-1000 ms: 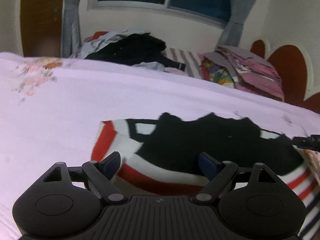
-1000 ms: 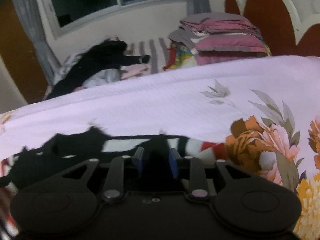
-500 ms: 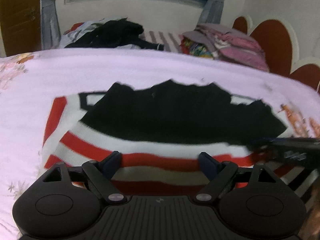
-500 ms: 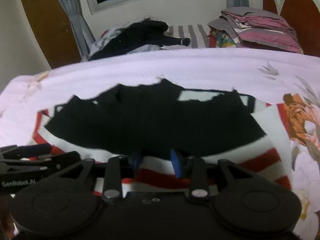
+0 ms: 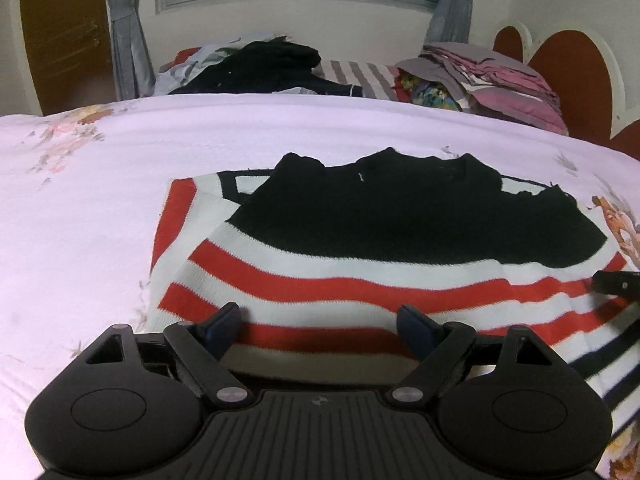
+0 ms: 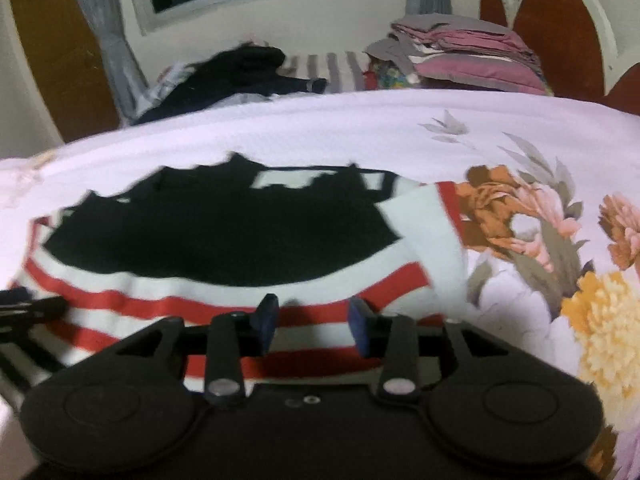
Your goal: Fold small clothes
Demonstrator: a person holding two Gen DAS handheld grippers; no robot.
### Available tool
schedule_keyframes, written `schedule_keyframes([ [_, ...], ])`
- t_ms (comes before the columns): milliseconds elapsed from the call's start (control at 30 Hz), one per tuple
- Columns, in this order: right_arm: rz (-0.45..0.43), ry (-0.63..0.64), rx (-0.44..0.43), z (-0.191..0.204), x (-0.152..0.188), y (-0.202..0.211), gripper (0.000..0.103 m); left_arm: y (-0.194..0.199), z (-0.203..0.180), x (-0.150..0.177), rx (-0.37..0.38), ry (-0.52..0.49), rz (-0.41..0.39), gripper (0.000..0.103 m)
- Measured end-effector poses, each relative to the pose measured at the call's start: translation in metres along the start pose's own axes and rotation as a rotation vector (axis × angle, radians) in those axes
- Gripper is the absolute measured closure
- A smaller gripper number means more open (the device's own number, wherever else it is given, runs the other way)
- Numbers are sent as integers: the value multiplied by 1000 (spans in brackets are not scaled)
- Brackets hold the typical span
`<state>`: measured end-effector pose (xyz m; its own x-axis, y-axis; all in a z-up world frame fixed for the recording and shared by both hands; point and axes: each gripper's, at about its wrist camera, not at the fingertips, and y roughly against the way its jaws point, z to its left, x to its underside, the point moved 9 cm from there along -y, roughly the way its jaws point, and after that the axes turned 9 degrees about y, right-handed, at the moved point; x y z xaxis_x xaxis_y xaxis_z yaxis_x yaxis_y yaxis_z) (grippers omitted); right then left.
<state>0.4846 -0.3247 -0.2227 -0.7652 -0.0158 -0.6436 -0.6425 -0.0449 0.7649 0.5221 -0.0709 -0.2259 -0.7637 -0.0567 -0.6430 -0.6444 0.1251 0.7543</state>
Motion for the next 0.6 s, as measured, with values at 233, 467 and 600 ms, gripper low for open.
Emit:
schedule_keyframes([
  [233,5,50,-68,47,20,16,65,24,-9,22,20,-56,-1,19],
  [467,8,119,54,31,42,28,65,32,10,38,12,-55,-7,19],
  [600,24,51,110,0,52,35,62,35,17,41,10,-57,-6,19],
])
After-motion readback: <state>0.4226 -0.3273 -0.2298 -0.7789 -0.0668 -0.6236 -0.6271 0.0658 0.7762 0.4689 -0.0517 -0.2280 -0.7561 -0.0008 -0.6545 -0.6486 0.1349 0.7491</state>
